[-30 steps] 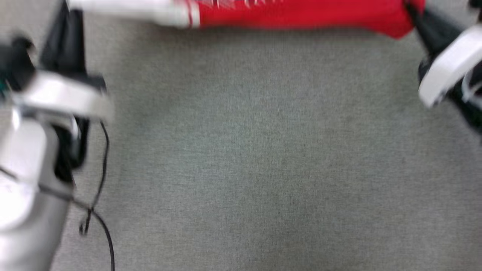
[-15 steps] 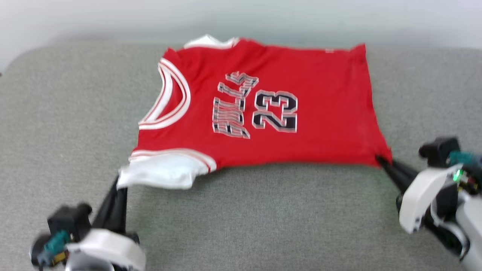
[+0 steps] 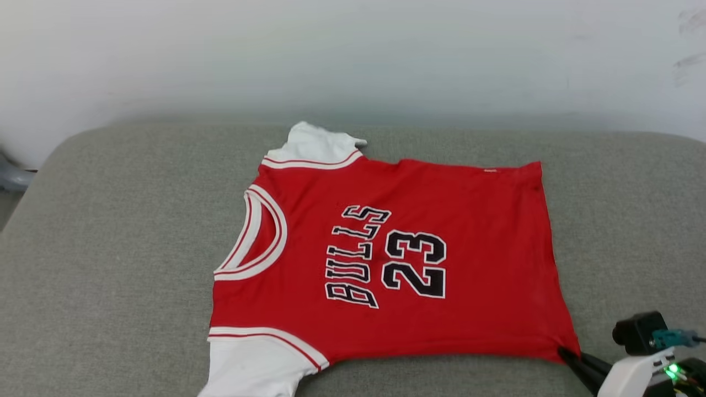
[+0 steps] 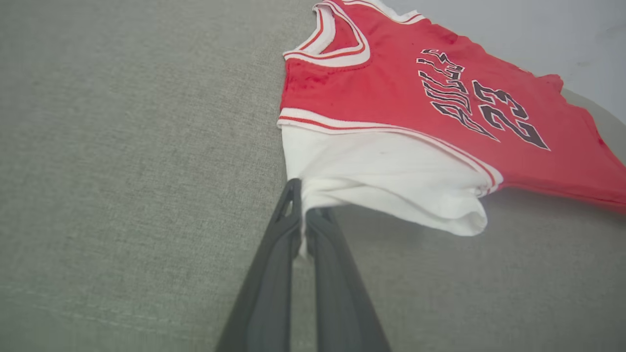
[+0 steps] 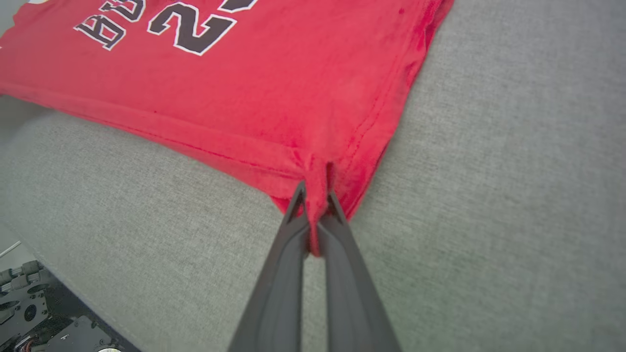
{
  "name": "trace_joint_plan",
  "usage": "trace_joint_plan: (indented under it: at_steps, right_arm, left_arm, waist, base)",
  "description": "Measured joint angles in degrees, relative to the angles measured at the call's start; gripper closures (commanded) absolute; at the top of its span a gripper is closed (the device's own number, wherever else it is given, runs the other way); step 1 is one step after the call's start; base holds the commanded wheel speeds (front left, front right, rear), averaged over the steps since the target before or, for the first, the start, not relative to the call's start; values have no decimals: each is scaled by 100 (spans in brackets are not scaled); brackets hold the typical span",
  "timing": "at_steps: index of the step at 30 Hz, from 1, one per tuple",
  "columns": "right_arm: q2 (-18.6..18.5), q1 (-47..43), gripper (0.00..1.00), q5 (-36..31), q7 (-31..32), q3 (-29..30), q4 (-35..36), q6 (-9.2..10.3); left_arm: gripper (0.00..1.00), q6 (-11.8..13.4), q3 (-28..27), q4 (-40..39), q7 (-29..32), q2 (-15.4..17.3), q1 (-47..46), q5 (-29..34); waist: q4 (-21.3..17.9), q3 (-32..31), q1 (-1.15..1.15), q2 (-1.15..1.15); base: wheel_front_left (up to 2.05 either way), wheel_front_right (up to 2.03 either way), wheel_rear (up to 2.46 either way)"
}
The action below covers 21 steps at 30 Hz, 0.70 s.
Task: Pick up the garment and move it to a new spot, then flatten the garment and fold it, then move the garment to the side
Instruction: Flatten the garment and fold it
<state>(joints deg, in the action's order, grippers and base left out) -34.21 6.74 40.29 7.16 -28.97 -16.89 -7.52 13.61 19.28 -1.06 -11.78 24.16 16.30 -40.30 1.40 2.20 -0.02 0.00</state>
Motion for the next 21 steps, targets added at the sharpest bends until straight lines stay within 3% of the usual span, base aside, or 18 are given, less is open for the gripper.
trace_joint_plan:
  at_steps: [10,21]
  right_arm:
    - [-69,-805,100,65,253,368,399,0]
    - [111,-678,100,-16,406,672,677,0]
  left_arm:
    - [100,-49,132,-82,69,-42,537,-168]
    - [100,-304,214,-76,320,430,-441,231]
  waist:
    - [119,-266,1,0]
    - [116,-248,2,0]
  base:
    - [0,0,0]
    - [0,0,0]
